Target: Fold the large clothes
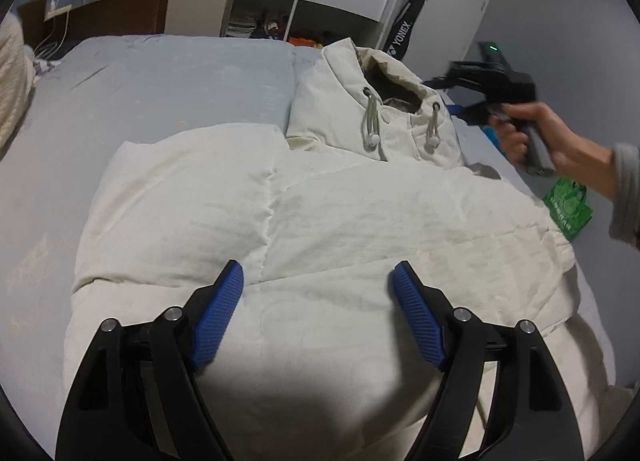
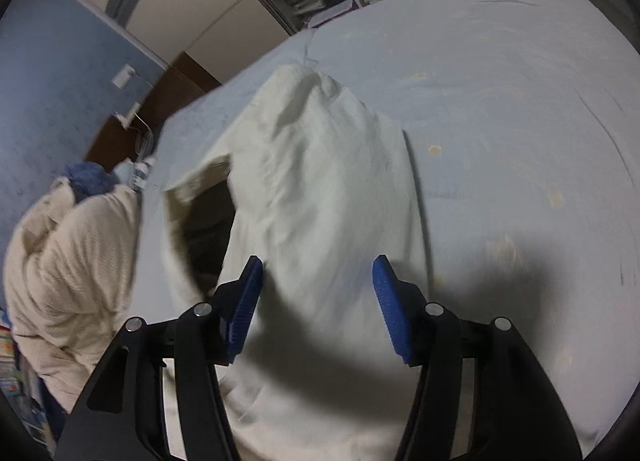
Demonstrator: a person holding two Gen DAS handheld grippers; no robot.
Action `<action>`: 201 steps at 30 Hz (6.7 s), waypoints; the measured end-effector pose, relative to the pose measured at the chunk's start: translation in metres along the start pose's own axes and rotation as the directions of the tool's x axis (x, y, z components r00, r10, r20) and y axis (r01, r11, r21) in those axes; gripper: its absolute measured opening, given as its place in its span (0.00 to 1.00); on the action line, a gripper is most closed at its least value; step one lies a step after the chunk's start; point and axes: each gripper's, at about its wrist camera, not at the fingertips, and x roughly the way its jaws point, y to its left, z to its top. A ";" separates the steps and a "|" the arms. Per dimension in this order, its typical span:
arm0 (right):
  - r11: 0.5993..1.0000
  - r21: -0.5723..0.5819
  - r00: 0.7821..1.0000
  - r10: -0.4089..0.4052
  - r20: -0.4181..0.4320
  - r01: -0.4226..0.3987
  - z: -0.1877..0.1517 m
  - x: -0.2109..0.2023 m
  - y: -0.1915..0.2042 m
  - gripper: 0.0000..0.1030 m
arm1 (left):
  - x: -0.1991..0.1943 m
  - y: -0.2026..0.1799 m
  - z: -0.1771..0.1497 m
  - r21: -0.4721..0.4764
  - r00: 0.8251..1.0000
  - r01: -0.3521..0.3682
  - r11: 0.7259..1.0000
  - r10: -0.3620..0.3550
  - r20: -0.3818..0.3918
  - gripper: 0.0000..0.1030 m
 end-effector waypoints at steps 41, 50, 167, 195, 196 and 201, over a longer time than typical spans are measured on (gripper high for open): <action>0.805 -0.574 0.973 -0.016 0.229 0.149 -0.122 -0.131 0.152 0.14 | -0.021 0.011 0.003 -0.047 0.995 0.038 0.998 -0.034 0.089 0.76; 0.766 -0.620 0.973 -0.028 0.230 0.168 -0.223 -0.153 0.153 0.14 | -0.090 0.000 0.037 -0.012 0.975 0.024 1.000 -0.021 0.223 0.76; 0.786 -0.405 0.883 -0.390 0.261 0.467 -0.297 -0.090 0.108 0.71 | 0.036 -0.041 0.050 -0.024 0.979 -0.149 0.989 0.144 -0.143 0.73; 0.880 -0.353 0.937 -0.234 0.259 0.317 -0.297 -0.182 0.081 0.71 | -0.025 -0.050 0.045 0.025 0.974 -0.112 0.993 0.115 -0.196 0.92; 0.893 -0.333 0.941 -0.225 0.254 0.303 -0.302 -0.193 0.077 0.71 | -0.033 -0.050 0.044 0.034 0.973 -0.107 0.994 0.112 -0.201 0.92; 0.925 -0.289 0.961 -0.198 0.193 0.248 -0.329 -0.242 0.057 0.76 | -0.068 -0.045 0.028 0.124 0.952 -0.088 0.988 0.120 -0.281 0.92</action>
